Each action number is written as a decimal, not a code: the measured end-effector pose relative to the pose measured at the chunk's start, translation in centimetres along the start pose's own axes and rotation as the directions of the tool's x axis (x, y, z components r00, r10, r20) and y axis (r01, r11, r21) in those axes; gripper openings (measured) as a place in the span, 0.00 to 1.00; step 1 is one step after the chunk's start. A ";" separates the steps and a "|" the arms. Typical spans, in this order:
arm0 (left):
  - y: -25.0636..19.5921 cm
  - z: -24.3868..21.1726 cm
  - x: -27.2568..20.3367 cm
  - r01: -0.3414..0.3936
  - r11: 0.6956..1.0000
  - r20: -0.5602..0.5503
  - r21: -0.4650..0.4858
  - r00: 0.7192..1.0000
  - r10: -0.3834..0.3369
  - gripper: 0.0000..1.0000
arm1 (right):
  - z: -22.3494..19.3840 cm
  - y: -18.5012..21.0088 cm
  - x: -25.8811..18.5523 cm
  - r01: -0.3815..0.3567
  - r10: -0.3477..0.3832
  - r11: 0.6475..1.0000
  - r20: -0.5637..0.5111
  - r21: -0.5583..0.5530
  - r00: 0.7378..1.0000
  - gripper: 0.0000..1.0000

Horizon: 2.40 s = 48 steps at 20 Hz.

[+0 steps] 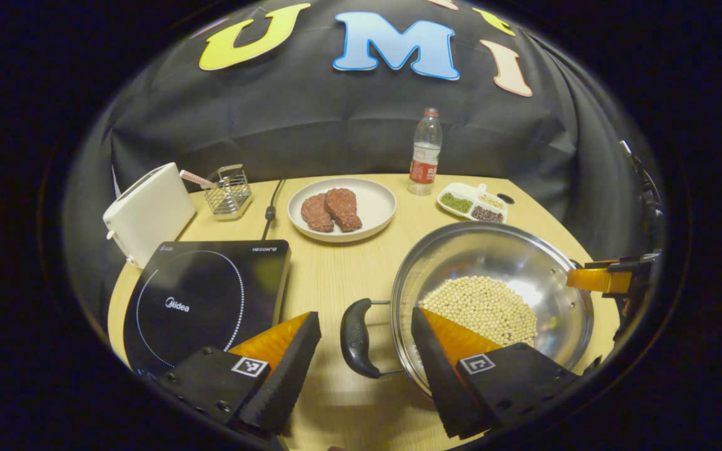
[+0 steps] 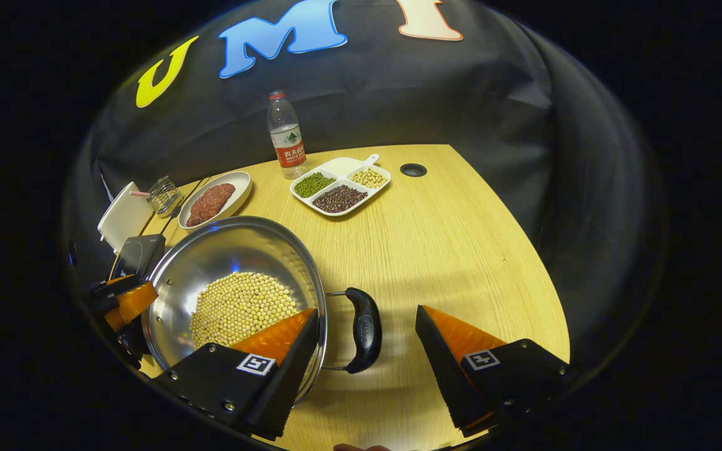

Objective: First push the handle of the pot to place it horizontally, then grasp the pot with both hands and set it on the induction cooktop.

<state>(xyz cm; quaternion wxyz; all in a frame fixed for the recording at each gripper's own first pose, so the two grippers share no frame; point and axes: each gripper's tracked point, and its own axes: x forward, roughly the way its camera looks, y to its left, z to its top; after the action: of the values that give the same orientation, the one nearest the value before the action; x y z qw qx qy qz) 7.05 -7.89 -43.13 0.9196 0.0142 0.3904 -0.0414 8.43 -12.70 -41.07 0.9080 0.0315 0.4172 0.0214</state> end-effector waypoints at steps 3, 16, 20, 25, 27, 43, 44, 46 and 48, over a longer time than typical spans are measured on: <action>-0.1 -0.2 0.6 -0.010 1.000 -0.010 0.025 1.000 0.010 0.93 | -0.1 0.2 1.0 -0.024 0.023 1.000 -0.018 -0.006 1.000 0.90; -0.5 -0.2 1.5 0.006 0.997 -0.046 0.075 0.999 -0.002 0.62 | -0.8 1.4 1.7 -0.033 0.034 0.999 -0.061 0.010 0.998 0.55; 0.2 0.7 0.5 0.028 0.997 -0.036 0.065 0.999 -0.026 0.65 | -0.5 2.4 -0.2 -0.016 0.016 1.000 -0.046 0.015 0.999 0.55; 3.0 2.6 -3.2 0.027 0.997 -0.011 0.070 1.000 -0.026 0.61 | 0.4 5.5 -3.4 -0.017 0.018 1.000 -0.016 0.024 1.000 0.55; 4.6 3.2 -4.8 0.022 0.998 -0.012 0.065 1.000 -0.021 0.58 | 0.6 7.1 -4.6 -0.022 0.022 0.999 -0.008 0.023 1.000 0.55; 18.0 5.1 -13.1 -0.001 1.000 -0.003 0.011 1.000 0.001 0.61 | 2.1 20.4 -10.1 -0.054 0.054 0.998 0.022 -0.021 0.998 0.55; 18.7 5.0 -13.2 -0.002 1.000 -0.003 0.008 1.000 0.002 0.61 | 2.1 21.1 -10.3 -0.055 0.055 0.998 0.022 -0.024 0.998 0.55; 20.2 4.7 -13.7 -0.002 1.000 -0.007 0.002 1.000 0.002 0.61 | 2.1 22.7 -10.4 -0.058 0.059 0.998 0.026 -0.031 0.998 0.55; 21.8 4.3 -13.8 -0.007 1.000 -0.013 -0.001 1.000 0.007 0.61 | 1.8 23.9 -10.3 -0.062 0.063 0.997 0.022 -0.047 0.998 0.55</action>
<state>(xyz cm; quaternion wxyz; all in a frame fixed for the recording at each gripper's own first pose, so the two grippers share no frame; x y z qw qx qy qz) 2.47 14.49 -30.34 0.9171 0.0155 0.3965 -0.0381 2.80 10.42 -30.31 0.9122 0.0238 0.4047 0.0588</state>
